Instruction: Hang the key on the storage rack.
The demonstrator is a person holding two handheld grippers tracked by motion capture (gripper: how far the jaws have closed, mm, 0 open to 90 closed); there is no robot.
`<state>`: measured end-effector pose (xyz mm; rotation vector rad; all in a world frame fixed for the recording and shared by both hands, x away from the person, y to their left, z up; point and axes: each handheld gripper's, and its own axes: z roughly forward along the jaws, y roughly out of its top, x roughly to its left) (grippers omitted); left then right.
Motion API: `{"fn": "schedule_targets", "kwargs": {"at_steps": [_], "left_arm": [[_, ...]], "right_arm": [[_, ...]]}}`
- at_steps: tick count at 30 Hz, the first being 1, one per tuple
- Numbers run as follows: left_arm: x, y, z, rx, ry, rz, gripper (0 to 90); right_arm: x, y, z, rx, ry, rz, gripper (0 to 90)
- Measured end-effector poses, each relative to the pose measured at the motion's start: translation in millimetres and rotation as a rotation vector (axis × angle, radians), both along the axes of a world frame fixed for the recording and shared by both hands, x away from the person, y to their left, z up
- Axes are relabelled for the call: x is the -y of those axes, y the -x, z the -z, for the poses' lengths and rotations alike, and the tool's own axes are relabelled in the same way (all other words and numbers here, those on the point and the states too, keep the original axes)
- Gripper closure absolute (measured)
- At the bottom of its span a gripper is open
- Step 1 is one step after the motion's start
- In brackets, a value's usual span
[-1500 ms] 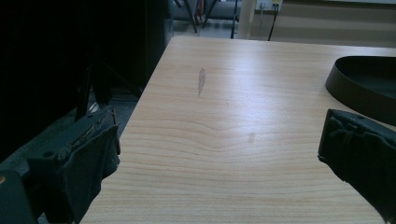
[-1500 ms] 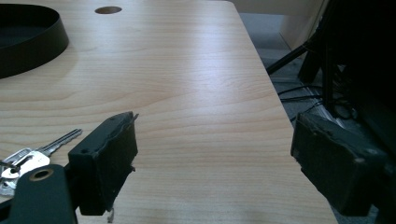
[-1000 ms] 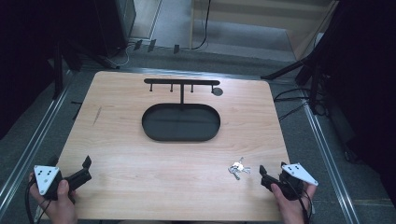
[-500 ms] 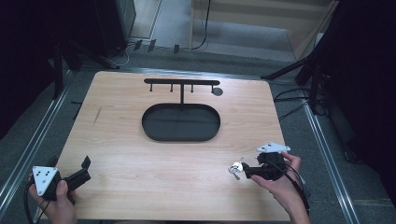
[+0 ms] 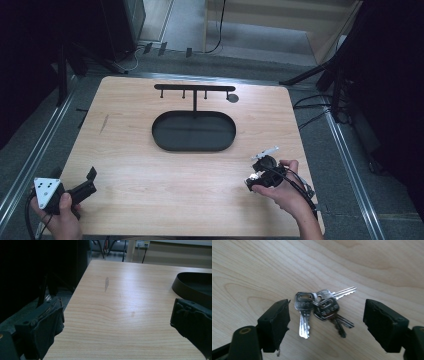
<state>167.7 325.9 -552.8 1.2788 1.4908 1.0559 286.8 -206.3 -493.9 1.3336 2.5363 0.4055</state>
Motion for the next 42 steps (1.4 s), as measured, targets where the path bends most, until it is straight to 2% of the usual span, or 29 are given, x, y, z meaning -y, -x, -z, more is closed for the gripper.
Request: {"fn": "schedule_targets", "kwargs": {"at_steps": [6, 8, 11, 14, 16, 17, 18, 22, 26, 27, 29, 31, 32, 34, 36, 38, 40, 42], "left_arm": [[0.1, -0.5, 0.0, -0.001, -0.001, -0.001, 0.0], [0.3, -0.6, 0.0, -0.003, -0.004, 0.000, 0.0], [0.8, -0.7, -0.1, -0.006, -0.008, 0.000, 0.0], [0.7, -0.6, -0.2, -0.009, -0.011, 0.000, 0.0], [0.4, -0.6, -0.1, -0.008, -0.009, 0.000, 0.0], [0.4, -0.6, -0.1, -0.008, -0.009, 0.000, 0.0], [0.2, -0.8, -0.1, -0.009, -0.006, 0.001, 0.0], [0.4, -1.4, -0.2, -0.013, -0.005, 0.000, 0.0], [0.0, -1.4, -0.2, -0.013, -0.003, 0.002, 0.0], [0.0, -1.4, -0.2, -0.013, -0.003, 0.002, 0.0], [-0.1, -1.4, -0.2, -0.014, -0.002, 0.002, 0.0], [-0.2, -1.4, -0.2, -0.014, -0.002, 0.003, 0.0], [-0.2, -1.5, -0.2, -0.014, -0.001, 0.003, 0.0], [-0.4, -1.5, -0.2, -0.014, 0.003, 0.002, 0.0], [-0.8, -1.5, -0.2, -0.014, 0.005, 0.003, 0.0], [-1.0, -1.6, -0.1, -0.013, 0.009, 0.003, 0.0], [-1.2, -1.7, -0.2, -0.015, 0.010, 0.005, 0.0], [-1.1, -1.9, -0.2, -0.016, 0.011, 0.005, 0.0]], "right_arm": [[-5.8, 4.2, 11.1, -0.031, 0.029, -0.015, 37.5], [-6.1, 7.2, 12.8, -0.041, 0.019, -0.024, 46.4], [-6.2, 10.5, 17.0, -0.074, 0.012, -0.048, 53.0], [-5.4, 10.4, 16.8, -0.091, -0.017, -0.046, 65.3], [-5.6, 10.1, 16.3, -0.095, -0.019, -0.045, 72.9], [-5.6, 10.1, 16.3, -0.095, -0.019, -0.045, 72.9], [-4.6, 9.7, 16.0, -0.096, -0.019, -0.044, 80.4], [-1.9, 10.4, 16.2, -0.093, -0.031, -0.049, 84.5], [-4.7, 10.4, 12.3, -0.127, -0.035, -0.061, 86.1], [-4.7, 10.1, 8.4, -0.122, -0.041, -0.060, 90.0], [-4.5, 9.1, -3.3, -0.081, -0.068, -0.058, 90.0], [-6.6, 7.6, -15.7, -0.055, -0.061, -0.056, 90.0], [-6.6, 7.6, -15.7, -0.055, -0.061, -0.056, 90.0], [-11.7, 4.7, -36.5, -0.020, -0.057, -0.058, 90.0], [-14.5, 3.8, -42.1, -0.015, -0.055, -0.062, 90.0], [-18.3, 2.6, -43.0, -0.020, -0.040, -0.088, 90.0], [-21.1, 0.9, -36.7, -0.048, -0.035, -0.091, 90.0], [-23.2, -0.7, -27.5, -0.065, -0.037, -0.067, 81.1]]}}
